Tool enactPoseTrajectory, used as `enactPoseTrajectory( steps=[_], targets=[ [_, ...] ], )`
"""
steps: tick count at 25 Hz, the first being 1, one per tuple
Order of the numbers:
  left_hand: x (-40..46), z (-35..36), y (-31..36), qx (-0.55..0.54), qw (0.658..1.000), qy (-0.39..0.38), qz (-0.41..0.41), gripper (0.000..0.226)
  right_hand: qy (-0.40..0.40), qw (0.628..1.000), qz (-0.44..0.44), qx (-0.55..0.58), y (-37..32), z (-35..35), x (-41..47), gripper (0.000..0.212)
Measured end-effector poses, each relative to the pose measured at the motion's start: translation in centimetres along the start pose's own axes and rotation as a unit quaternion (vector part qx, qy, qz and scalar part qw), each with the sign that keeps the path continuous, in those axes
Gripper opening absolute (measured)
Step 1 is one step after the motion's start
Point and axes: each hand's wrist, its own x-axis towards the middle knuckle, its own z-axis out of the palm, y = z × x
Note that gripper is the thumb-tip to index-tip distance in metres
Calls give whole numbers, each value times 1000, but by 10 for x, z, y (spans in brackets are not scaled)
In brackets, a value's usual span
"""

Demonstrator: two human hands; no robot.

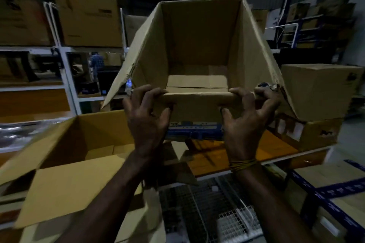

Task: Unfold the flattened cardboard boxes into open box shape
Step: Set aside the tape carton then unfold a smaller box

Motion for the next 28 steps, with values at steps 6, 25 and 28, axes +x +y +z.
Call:
enactPoseTrajectory(
  steps=[6, 25, 28],
  targets=[
    [34, -84, -88, 51, 998, 39, 24, 42, -19, 998, -20, 59, -90, 76, -31, 49],
    [17, -208, -220, 175, 979, -25, -98, 46, -183, 981, 22, 54, -189, 191, -138, 48],
    [26, -208, -223, 184, 975, -39, -117, 42, -221, 974, 31, 30, -192, 194, -131, 45]
  ],
)
